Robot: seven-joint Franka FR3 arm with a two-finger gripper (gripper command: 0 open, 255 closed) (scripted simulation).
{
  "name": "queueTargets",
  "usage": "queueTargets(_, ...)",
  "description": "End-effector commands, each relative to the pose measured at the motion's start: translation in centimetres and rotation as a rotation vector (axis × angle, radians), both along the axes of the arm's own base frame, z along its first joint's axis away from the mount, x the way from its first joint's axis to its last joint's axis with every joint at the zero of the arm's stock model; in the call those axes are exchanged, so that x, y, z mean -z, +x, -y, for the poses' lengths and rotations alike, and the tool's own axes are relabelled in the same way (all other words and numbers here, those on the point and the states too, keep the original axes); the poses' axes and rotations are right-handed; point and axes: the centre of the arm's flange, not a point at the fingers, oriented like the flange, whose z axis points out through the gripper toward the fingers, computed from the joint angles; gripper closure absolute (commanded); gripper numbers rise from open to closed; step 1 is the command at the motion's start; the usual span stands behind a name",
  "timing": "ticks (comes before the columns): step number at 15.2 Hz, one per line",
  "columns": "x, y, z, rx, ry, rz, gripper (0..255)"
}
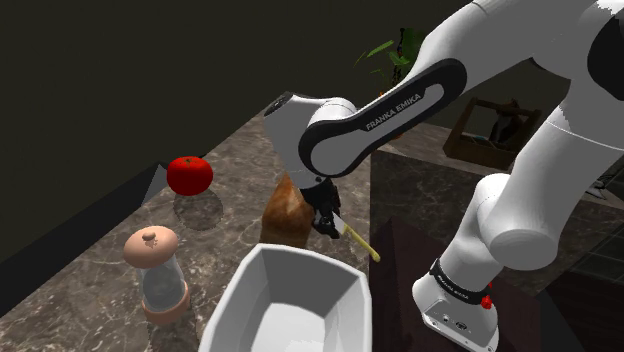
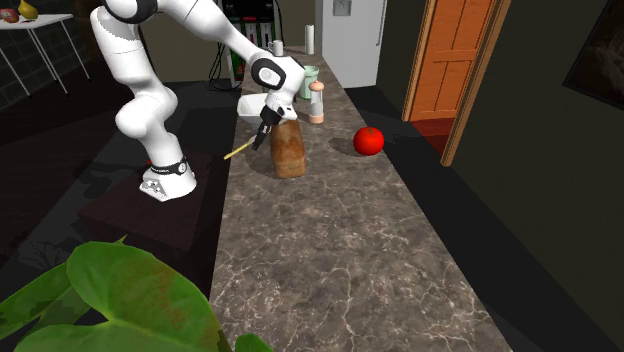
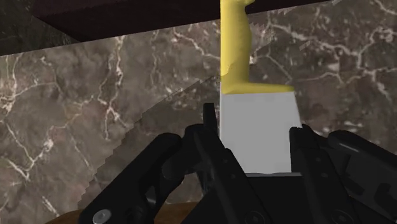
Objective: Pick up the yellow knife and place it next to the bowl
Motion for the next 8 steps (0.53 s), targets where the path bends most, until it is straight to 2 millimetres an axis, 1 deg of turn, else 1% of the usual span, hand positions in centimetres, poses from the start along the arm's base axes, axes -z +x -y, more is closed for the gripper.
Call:
queueTargets(1, 2.1, 0.1, -0.2, -0.002, 0.019, 0.0, 255)
queueTargets(2, 2.0, 0.5, 0.2, -0.002, 0.019, 0.0, 0)
queueTargets(3, 2.2, 0.7, -0.1, -0.002, 0.019, 0.0, 0)
queueTargets(4, 1.7, 1.1, 0.1, -0.002, 0.02, 0.0, 0)
queueTargets(6, 1.5, 0.9, -0.3, -0.001, 0.019, 0.0, 0)
queueTargets(7, 2.1, 0.1, -0.2, -0.002, 0.019, 0.0, 0)
queueTargets(8, 1.0, 0.6, -0.6, -0.002, 0.019, 0.0, 0)
